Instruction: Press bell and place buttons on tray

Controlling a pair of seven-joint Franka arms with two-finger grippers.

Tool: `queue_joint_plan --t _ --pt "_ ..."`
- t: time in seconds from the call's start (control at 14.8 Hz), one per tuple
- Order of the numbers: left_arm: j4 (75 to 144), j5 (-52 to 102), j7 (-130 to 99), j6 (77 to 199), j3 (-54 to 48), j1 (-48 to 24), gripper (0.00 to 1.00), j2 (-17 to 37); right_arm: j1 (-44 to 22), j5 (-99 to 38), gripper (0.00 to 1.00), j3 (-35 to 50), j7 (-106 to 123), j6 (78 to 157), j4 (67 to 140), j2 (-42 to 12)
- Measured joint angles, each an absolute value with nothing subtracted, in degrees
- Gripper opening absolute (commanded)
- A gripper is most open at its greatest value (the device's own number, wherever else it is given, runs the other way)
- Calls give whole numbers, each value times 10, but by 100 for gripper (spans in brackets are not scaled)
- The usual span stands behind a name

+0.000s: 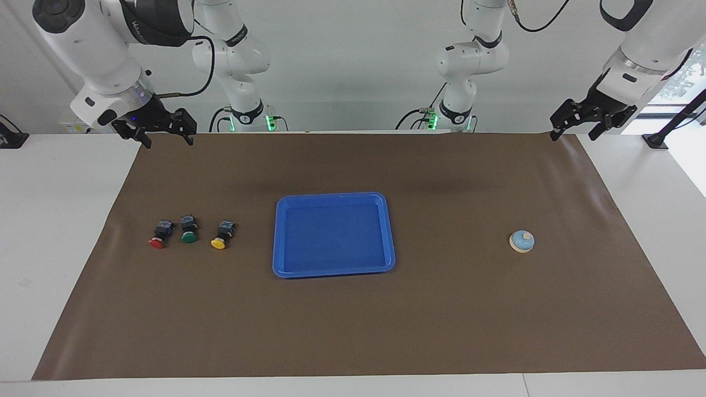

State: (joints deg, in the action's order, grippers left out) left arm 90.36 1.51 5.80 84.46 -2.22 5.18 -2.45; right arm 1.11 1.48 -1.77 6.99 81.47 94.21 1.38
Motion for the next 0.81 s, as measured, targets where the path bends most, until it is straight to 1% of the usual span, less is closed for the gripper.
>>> queue_joint_plan --t 0.4,0.54,0.61,0.67,0.81 --pt "910 10 58 848 -22 53 100 -25 11 15 100 -18 73 814 942 14" --pt "937 2 58 886 -22 53 34 -30 11 15 100 -18 73 814 942 14" --pt "951 1 58 907 -22 53 7 -32 11 15 100 -18 73 814 942 14" --pt "960 0 58 919 -22 54 0 -34 11 15 100 -18 73 814 942 14" --pt "973 0 58 936 -22 57 0 -36 11 15 100 -18 73 814 942 14"
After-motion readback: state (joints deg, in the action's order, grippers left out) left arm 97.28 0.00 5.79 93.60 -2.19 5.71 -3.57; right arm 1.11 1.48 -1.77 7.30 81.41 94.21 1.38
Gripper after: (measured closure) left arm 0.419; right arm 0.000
